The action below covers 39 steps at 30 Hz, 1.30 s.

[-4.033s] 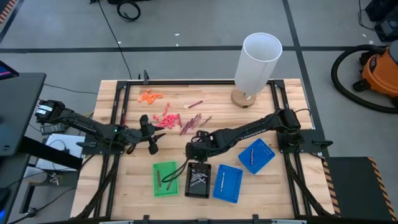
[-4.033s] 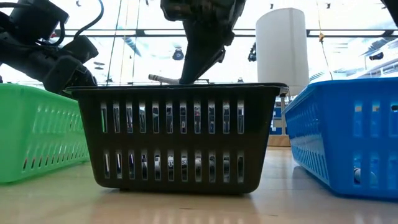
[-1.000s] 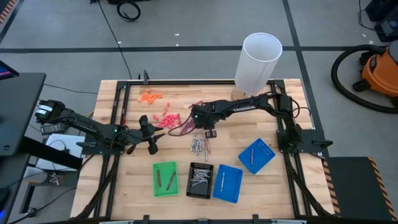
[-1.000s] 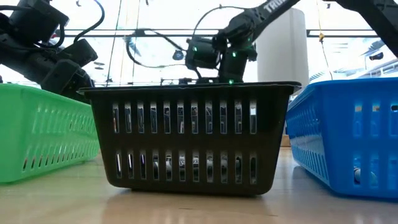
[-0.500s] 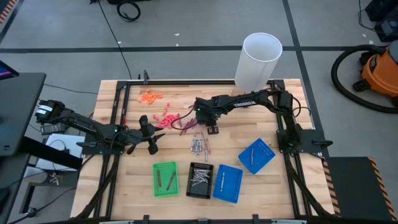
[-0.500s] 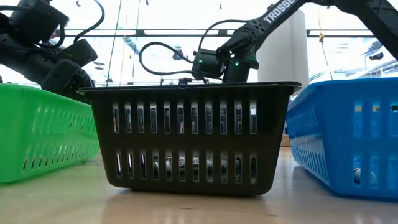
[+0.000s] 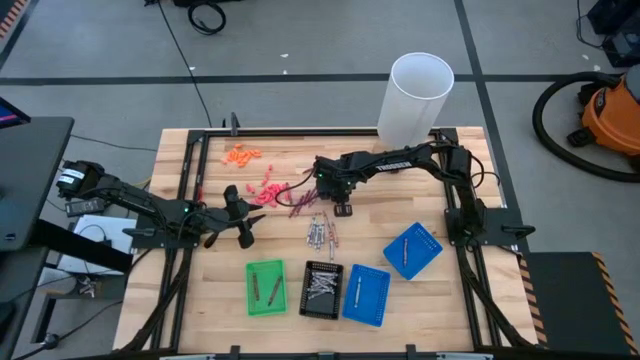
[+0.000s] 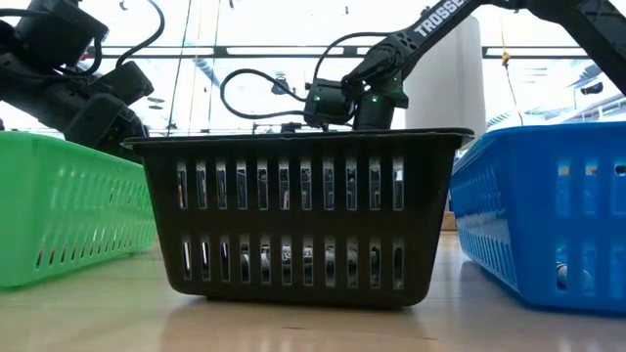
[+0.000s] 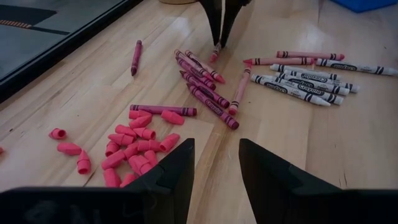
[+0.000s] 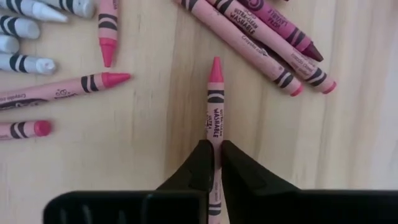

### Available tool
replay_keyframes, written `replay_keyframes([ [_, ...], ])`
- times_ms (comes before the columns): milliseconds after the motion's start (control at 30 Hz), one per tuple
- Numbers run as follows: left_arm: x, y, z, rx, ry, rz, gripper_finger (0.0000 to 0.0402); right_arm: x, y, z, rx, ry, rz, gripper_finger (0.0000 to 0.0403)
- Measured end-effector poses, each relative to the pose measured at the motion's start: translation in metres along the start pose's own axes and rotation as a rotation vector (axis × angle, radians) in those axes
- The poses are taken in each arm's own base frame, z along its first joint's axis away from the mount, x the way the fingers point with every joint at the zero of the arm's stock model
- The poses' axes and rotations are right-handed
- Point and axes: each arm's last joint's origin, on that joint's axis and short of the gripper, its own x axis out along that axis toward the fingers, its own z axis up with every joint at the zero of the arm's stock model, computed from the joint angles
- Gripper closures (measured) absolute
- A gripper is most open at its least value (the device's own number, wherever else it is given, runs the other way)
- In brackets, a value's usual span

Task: Sort crayons
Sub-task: Put the pink crayon into the right blue basket

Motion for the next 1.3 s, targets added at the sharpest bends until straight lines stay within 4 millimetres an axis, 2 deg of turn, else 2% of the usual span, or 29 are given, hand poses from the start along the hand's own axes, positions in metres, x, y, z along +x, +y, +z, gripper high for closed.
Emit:
replay_keyframes([
  [267,0.000,0.000,-0.001,0.004,0.006,0.002,0.0264,0.000,0.005,0.001,0.049,0.007,-0.002,0.0376],
  [600,0.000,0.000,-0.001,0.005,0.008,0.002,0.0264,0.000,0.025,0.002,0.050,0.079,-0.098,0.0376],
  [833,0.000,0.000,-0.001,0.005,0.007,0.002,0.0264,-0.004,0.037,0.003,0.064,0.123,-0.088,0.0376],
  [1300,0.000,0.000,-0.001,0.004,0.007,0.002,0.0264,-0.029,0.061,0.031,0.032,0.074,-0.137,0.0376],
])
